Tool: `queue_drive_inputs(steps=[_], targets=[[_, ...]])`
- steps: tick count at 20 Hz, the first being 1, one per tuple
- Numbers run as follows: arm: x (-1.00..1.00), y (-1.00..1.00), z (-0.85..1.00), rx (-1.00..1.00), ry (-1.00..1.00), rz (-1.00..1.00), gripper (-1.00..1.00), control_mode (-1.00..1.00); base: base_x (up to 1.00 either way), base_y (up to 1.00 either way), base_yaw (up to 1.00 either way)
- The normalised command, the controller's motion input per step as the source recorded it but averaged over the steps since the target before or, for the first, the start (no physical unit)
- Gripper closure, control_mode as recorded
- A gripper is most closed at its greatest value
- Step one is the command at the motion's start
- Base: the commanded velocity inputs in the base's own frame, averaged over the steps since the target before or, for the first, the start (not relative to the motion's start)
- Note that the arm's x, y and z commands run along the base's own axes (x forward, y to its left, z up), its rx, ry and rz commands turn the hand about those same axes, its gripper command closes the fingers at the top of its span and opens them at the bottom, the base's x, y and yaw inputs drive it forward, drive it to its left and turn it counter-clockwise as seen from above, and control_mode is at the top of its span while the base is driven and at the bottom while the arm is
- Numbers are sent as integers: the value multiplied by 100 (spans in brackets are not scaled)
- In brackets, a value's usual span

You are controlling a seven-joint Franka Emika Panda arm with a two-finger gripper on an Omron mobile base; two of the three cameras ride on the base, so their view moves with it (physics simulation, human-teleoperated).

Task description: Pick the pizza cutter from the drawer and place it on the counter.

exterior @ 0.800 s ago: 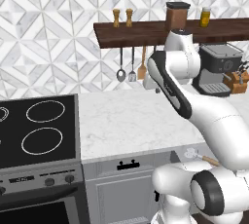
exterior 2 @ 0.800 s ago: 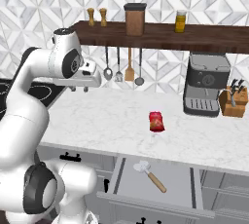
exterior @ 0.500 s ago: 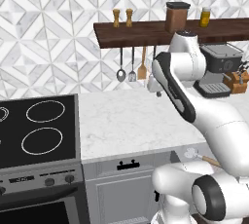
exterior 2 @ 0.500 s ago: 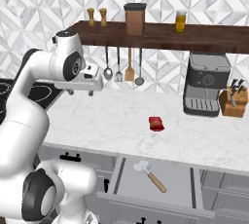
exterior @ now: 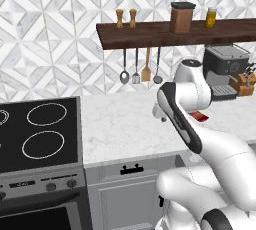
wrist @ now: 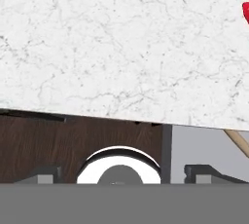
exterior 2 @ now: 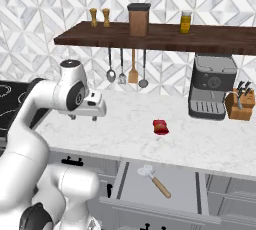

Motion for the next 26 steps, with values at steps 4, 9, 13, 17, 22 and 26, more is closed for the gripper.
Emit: queue_drive_inputs(steps=[4,9,13,17,22,26], targets=[[0,2,-52,0,0,0,-100,-100,0,0,0],[0,0,-8,0,0,0,-100,100,-17,-1,0],[0,0,0,0,0,0,-100,100,-48,-17,0],[0,0,0,0,0,0,-100,100,-54,-11,0],[0,0,0,0,0,0,-100,100,-46,-16,0],[0,-50,-17,0,0,0,-100,-100,-3,-11,0]])
